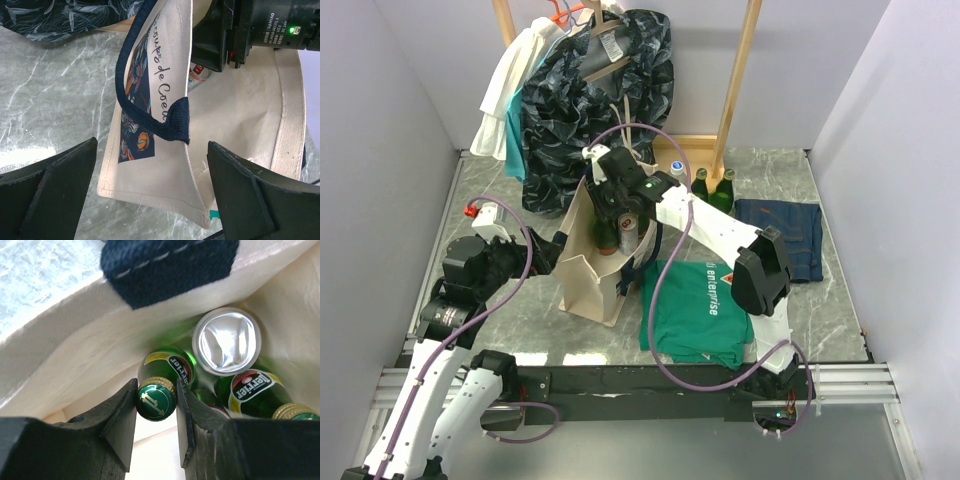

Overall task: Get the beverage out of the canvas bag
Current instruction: Take out the drink from the canvas bag.

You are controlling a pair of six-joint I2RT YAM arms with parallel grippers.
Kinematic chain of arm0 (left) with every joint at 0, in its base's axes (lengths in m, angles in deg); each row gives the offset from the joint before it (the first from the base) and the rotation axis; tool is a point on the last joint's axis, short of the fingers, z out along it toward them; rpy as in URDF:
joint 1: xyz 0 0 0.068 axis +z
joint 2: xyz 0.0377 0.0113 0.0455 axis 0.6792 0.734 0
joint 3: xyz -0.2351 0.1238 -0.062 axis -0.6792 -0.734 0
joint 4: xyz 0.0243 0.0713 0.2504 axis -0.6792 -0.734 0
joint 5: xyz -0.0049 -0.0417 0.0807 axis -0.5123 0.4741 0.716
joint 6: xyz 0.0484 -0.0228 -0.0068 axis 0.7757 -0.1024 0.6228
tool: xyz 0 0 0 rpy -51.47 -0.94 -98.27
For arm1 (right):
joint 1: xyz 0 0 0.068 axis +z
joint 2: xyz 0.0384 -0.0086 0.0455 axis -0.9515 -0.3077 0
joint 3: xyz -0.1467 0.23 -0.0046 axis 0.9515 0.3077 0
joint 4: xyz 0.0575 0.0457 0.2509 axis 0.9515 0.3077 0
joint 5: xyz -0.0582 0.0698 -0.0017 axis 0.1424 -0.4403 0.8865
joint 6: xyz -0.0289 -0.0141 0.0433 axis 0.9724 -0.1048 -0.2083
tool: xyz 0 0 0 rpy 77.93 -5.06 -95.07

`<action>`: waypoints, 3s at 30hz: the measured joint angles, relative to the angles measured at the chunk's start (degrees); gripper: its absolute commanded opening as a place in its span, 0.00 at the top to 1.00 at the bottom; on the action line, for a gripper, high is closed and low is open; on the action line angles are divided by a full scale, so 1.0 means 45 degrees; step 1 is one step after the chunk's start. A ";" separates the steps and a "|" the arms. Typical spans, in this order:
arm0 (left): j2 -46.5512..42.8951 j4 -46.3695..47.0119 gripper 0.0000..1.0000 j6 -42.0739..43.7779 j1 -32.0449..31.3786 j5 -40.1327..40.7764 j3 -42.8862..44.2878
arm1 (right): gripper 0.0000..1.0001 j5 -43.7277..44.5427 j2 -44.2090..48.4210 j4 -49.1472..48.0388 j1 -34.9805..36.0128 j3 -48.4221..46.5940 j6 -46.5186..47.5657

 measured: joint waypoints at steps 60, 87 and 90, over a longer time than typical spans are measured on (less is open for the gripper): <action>-0.0019 0.0000 0.04 -0.0010 0.0000 0.0010 0.0000 | 1.00 -0.1846 0.2871 0.1413 0.0379 -0.0277 0.0107; -0.0180 -0.0005 0.04 -0.0078 0.0000 0.0097 0.0000 | 1.00 -0.1836 0.3604 0.1574 0.0539 -0.2118 0.0476; -0.0180 -0.0005 0.04 -0.0078 0.0000 0.0097 0.0000 | 1.00 -0.1724 0.3759 0.1583 0.0549 -0.2113 0.0515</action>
